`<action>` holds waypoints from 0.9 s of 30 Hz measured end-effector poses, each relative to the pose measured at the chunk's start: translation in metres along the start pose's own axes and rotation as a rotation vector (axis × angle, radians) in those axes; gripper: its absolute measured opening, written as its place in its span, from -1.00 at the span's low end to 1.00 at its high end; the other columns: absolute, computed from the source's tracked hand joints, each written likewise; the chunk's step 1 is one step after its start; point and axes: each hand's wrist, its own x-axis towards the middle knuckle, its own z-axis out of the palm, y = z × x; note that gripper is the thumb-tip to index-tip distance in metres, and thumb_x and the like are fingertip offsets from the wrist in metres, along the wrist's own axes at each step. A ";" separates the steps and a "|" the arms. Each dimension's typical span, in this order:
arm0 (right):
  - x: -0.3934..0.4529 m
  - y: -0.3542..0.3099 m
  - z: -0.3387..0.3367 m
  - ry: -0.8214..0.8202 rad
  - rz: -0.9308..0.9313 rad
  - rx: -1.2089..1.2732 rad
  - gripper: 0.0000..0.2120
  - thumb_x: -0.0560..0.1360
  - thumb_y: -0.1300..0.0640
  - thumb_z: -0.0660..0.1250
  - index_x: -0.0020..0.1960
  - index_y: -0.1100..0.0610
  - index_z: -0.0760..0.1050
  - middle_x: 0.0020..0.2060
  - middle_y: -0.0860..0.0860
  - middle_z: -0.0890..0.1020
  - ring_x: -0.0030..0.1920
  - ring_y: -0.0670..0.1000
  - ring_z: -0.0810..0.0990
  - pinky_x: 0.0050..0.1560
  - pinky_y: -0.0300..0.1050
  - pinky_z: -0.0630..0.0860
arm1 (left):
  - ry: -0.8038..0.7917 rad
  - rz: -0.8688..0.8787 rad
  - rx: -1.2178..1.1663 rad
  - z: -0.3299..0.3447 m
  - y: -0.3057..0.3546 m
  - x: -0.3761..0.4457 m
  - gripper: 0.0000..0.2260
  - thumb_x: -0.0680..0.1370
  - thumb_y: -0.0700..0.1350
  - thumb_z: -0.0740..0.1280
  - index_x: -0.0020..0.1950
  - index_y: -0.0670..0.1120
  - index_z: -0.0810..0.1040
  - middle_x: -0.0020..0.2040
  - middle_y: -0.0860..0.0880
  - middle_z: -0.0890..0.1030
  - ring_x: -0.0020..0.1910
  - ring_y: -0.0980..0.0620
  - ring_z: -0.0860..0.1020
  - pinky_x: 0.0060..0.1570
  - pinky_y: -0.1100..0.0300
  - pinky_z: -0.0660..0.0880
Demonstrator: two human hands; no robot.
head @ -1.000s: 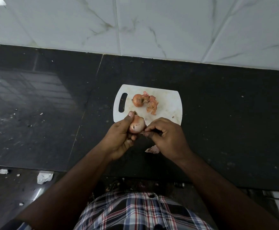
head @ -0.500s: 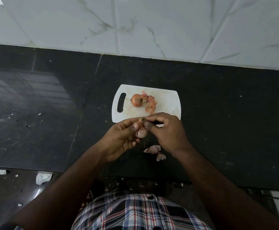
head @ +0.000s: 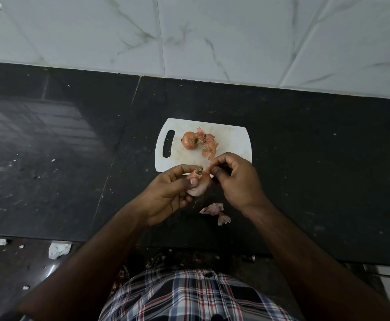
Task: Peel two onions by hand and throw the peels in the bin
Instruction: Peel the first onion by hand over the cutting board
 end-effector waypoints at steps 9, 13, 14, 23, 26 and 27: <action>-0.006 -0.007 -0.006 -0.195 -0.015 0.049 -0.72 0.54 0.12 0.41 0.24 -0.04 0.61 0.15 -0.18 0.64 0.19 -0.24 0.56 0.24 -0.23 0.51 | -0.032 -0.032 -0.033 -0.008 0.002 -0.001 -0.63 0.52 -0.11 0.35 0.34 -0.02 0.52 0.07 -0.20 0.65 -0.05 -0.13 0.66 -0.20 0.14 0.58; -0.010 -0.010 0.001 -0.203 -0.067 0.029 -0.66 0.51 0.20 0.45 0.25 -0.03 0.61 0.13 -0.18 0.63 0.14 -0.30 0.55 0.12 -0.44 0.46 | -0.032 0.009 -0.042 -0.011 0.001 0.001 -0.61 0.50 -0.14 0.41 0.32 -0.13 0.50 0.01 -0.14 0.66 -0.12 -0.02 0.66 -0.24 0.22 0.56; -0.011 -0.010 0.001 -0.188 -0.075 0.007 -0.67 0.49 0.20 0.46 0.23 -0.04 0.62 0.11 -0.19 0.62 0.12 -0.28 0.55 0.10 -0.47 0.44 | -0.050 0.020 -0.037 -0.013 0.000 0.001 -0.55 0.50 -0.12 0.43 0.37 -0.15 0.48 0.06 -0.14 0.65 -0.10 0.00 0.64 -0.22 0.23 0.55; -0.008 -0.011 0.005 -0.111 -0.142 0.008 -0.77 0.38 0.22 0.54 0.02 0.04 0.71 -0.10 -0.15 0.58 -0.04 -0.16 0.58 0.01 -0.37 0.50 | -0.058 0.034 -0.054 -0.019 0.000 0.002 -0.39 0.37 0.05 0.60 0.33 -0.14 0.52 0.03 -0.12 0.66 -0.11 0.02 0.62 -0.17 0.21 0.54; -0.004 -0.006 0.006 -0.063 -0.121 0.058 -0.87 0.42 0.25 0.52 -0.06 0.10 0.71 -0.15 -0.07 0.66 -0.17 -0.11 0.63 -0.12 -0.19 0.60 | -0.067 0.024 -0.032 -0.023 0.003 0.001 -0.53 0.44 -0.03 0.48 0.32 -0.11 0.54 0.10 -0.13 0.64 -0.04 -0.02 0.59 -0.14 0.20 0.52; -0.003 -0.005 0.006 -0.054 -0.093 0.071 -0.89 0.44 0.27 0.49 -0.06 0.12 0.70 -0.16 -0.04 0.68 -0.22 -0.12 0.64 -0.19 -0.20 0.60 | -0.068 0.023 -0.031 -0.023 0.005 0.000 -0.55 0.46 -0.05 0.45 0.32 -0.11 0.54 0.13 -0.13 0.64 -0.02 -0.03 0.58 -0.14 0.20 0.52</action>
